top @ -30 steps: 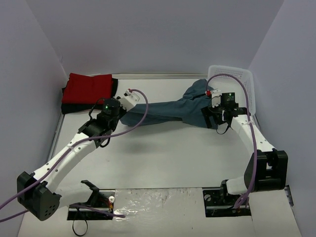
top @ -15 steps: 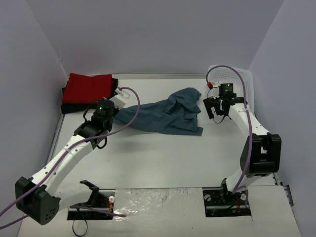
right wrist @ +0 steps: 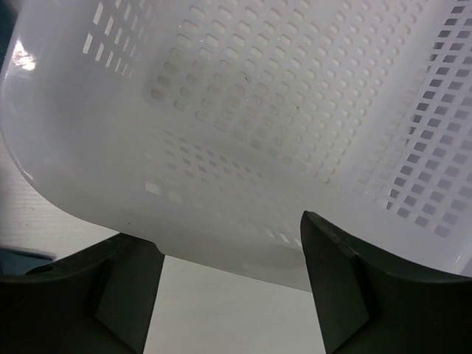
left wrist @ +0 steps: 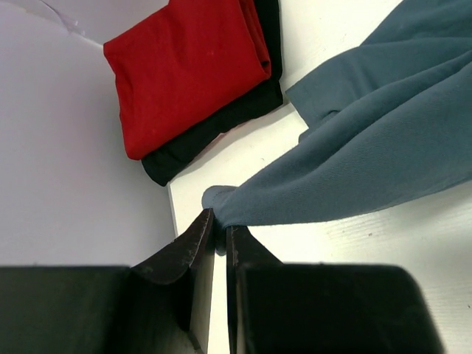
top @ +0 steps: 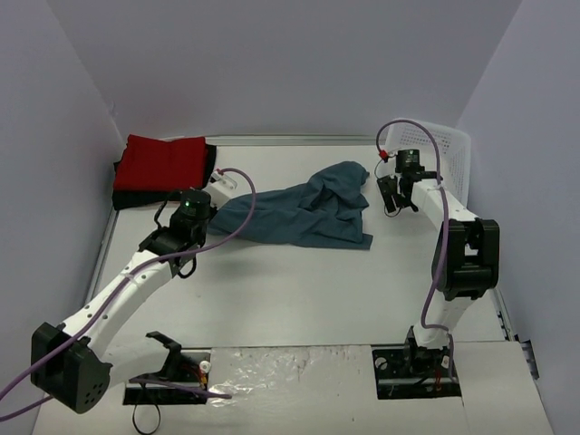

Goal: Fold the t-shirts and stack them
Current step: Flatten out the tshirt

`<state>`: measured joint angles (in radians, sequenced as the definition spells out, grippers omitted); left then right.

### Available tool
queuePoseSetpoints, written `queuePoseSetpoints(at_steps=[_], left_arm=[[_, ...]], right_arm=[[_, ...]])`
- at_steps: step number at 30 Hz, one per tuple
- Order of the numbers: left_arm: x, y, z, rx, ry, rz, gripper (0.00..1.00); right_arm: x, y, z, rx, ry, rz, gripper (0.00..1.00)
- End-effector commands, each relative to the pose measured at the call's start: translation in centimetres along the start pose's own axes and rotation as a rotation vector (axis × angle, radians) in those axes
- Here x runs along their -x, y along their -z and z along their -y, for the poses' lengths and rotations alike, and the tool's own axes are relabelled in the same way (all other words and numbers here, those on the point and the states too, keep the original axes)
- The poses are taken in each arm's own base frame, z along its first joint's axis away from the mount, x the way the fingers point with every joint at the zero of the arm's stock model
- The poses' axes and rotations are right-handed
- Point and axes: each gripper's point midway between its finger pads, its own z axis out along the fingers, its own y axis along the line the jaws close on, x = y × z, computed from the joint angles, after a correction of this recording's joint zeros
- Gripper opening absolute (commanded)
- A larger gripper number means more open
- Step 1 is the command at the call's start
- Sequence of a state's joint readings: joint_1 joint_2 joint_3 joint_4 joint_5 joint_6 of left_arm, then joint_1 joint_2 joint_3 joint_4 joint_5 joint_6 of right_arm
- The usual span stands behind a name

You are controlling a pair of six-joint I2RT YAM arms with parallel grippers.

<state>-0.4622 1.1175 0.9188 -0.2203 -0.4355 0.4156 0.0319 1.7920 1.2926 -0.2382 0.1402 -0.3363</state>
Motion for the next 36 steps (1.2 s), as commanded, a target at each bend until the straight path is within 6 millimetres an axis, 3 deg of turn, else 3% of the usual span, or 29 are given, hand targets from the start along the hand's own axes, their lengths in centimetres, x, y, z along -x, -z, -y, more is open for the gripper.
queuePoseSetpoints(at_steps=[1,10,14,15,23,31,36], left_arm=[[0.4,0.2,-0.5,0.009,0.037,0.021,0.02],[-0.2,-0.4,0.4,-0.014,0.037,0.004,0.02],[-0.2,-0.4,0.6,-0.021,0.033,0.002,0.02],[-0.3,-0.5,0.7,-0.023,0.033,0.0,0.02],[-0.4,-0.5,1.0,-0.043,0.038,-0.008,0.02],[-0.6,-0.4,1.4,-0.057,0.037,-0.014,0.02],[-0.8,-0.6,1.8,-0.07,0.03,-0.021,0.02]], right_arm=[[0.4,0.2,2.3,-0.105,-0.061,-0.014,0.66],[0.1,1.2,4.2,-0.173,-0.058,-0.01,0.65],[-1.2,1.7,4.2,-0.182,-0.037,-0.03,0.64],[-2.0,1.7,5.2,-0.198,-0.054,-0.045,0.66],[-4.2,2.7,7.5,-0.253,-0.064,-0.079,0.69],[-5.8,2.9,9.0,-0.264,-0.065,-0.109,0.87],[-5.8,3.5,9.0,-0.262,-0.065,-0.101,0.91]])
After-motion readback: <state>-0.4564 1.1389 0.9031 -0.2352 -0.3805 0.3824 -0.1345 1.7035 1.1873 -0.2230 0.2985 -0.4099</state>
